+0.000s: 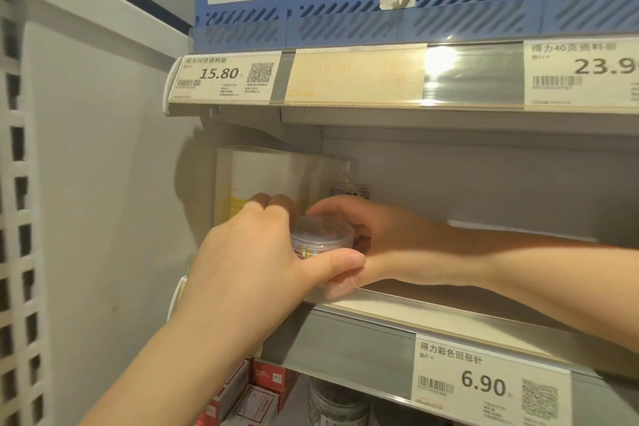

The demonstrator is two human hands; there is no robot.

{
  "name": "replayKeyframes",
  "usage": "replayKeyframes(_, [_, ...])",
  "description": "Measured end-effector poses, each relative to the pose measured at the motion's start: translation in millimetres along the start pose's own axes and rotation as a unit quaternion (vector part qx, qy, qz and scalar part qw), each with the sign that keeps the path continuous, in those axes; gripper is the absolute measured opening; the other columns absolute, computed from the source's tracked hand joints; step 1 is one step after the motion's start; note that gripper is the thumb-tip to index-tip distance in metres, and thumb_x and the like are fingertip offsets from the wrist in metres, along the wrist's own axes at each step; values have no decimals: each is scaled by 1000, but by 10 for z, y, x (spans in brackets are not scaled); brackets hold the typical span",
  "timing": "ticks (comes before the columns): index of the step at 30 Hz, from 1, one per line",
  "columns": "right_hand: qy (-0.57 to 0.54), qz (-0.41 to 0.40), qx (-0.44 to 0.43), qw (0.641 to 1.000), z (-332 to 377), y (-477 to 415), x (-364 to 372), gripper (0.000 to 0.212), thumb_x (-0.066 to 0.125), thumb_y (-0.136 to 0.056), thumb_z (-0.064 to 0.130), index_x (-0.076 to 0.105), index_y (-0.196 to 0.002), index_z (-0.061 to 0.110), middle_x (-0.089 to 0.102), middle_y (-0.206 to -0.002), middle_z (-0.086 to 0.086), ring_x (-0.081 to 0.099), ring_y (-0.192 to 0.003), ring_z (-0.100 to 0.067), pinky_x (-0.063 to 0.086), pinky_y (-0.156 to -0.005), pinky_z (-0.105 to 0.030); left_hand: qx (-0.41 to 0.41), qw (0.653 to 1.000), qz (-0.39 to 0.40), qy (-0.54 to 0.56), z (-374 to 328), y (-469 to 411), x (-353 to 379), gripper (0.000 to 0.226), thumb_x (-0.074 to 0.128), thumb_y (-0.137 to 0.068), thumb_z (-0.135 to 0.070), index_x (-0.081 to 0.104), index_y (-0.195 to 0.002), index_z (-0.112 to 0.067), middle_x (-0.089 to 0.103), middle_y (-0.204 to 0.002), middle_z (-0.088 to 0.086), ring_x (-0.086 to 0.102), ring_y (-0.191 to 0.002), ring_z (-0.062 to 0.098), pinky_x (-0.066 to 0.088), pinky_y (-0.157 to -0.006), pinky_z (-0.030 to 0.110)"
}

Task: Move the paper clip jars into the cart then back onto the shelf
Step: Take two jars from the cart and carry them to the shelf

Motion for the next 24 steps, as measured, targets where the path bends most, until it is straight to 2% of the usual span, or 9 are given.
replayKeyframes(2, [-20, -13, 10, 1000, -46, -7, -31, 66, 82, -68, 14, 47, -120, 34, 62, -118, 11, 61, -105, -4, 48, -93, -23, 7, 1000, -3, 15, -20, 16, -25, 82, 13, -38, -88, 38, -89, -30, 36, -79, -14, 50, -86, 16, 40, -68, 27])
replayKeyframes(5, [-33, -87, 52, 994, -131, -37, -228, 71, 83, -66, 21, 48, -126, 31, 61, -119, 9, 61, -104, -7, 47, -93, -23, 4, 1000, 1, 28, -34, 30, -35, 77, 18, -38, -87, 22, -89, -29, 24, -74, -18, 46, -88, 16, 34, -68, 25])
replayKeyframes(8, [-46, -206, 82, 974, -196, -70, -544, 68, 84, -63, 26, 50, -121, 31, 64, -109, 9, 61, -98, -5, 46, -80, -14, -6, 999, -1, 44, -20, 26, -38, 74, 25, -43, -87, 21, -86, -28, 24, -74, -17, 49, -93, 17, 34, -68, 26])
replayKeyframes(10, [-12, -248, 106, 963, -251, -81, -691, 70, 84, -62, 29, 49, -123, 28, 62, -109, 6, 59, -99, -10, 44, -76, -18, -4, 999, 4, 48, -26, 25, -35, 70, 28, -46, -87, 22, -84, -28, 26, -74, -17, 47, -86, 17, 35, -67, 27])
replayKeyframes(13, [76, -247, 150, 954, -350, -121, -766, 73, 84, -63, 32, 46, -126, 26, 56, -109, 3, 55, -99, -14, 40, -70, -21, 2, 999, 10, 39, -44, 27, -38, 69, 22, -42, -85, 20, -81, -28, 28, -72, -16, 39, -78, 14, 34, -65, 26])
replayKeyframes(17, [133, -223, 163, 952, -392, -203, -720, 73, 83, -65, 33, 45, -126, 24, 55, -105, 3, 52, -92, -14, 37, -61, -18, -14, 998, 21, 51, -22, 22, -25, 73, 29, -46, -86, 26, -89, -27, 31, -73, -16, 40, -79, 13, 38, -67, 26])
replayKeyframes(20, [174, -216, 157, 948, -366, -246, -659, 76, 81, -69, 35, 39, -131, 25, 49, -107, 5, 49, -94, -14, 35, -66, -23, -20, 998, 22, 58, -15, 16, -16, 70, 39, -54, -85, 27, -92, -28, 32, -73, -16, 41, -80, 12, 42, -70, 26])
replayKeyframes(22, [188, -221, 139, 947, -345, -265, -634, 77, 81, -69, 35, 38, -132, 24, 46, -112, 4, 47, -97, -13, 34, -72, -22, -19, 998, 23, 57, -18, 17, -16, 68, 40, -55, -84, 27, -91, -28, 32, -73, -16, 40, -79, 12, 41, -70, 26])
replayKeyframes(24, [184, -228, 122, 948, -353, -278, -615, 76, 82, -68, 35, 40, -130, 22, 48, -116, 1, 50, -98, -14, 37, -70, -21, -16, 998, 20, 59, -23, 22, -21, 67, 40, -56, -84, 26, -90, -28, 32, -73, -16, 40, -78, 12, 40, -69, 26])
Point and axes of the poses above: each hand's wrist, its own y-axis away from the middle knuckle, its own x-axis out of the palm, z = x × y, the point moved 8 cm from there along -y, towards the middle knuckle
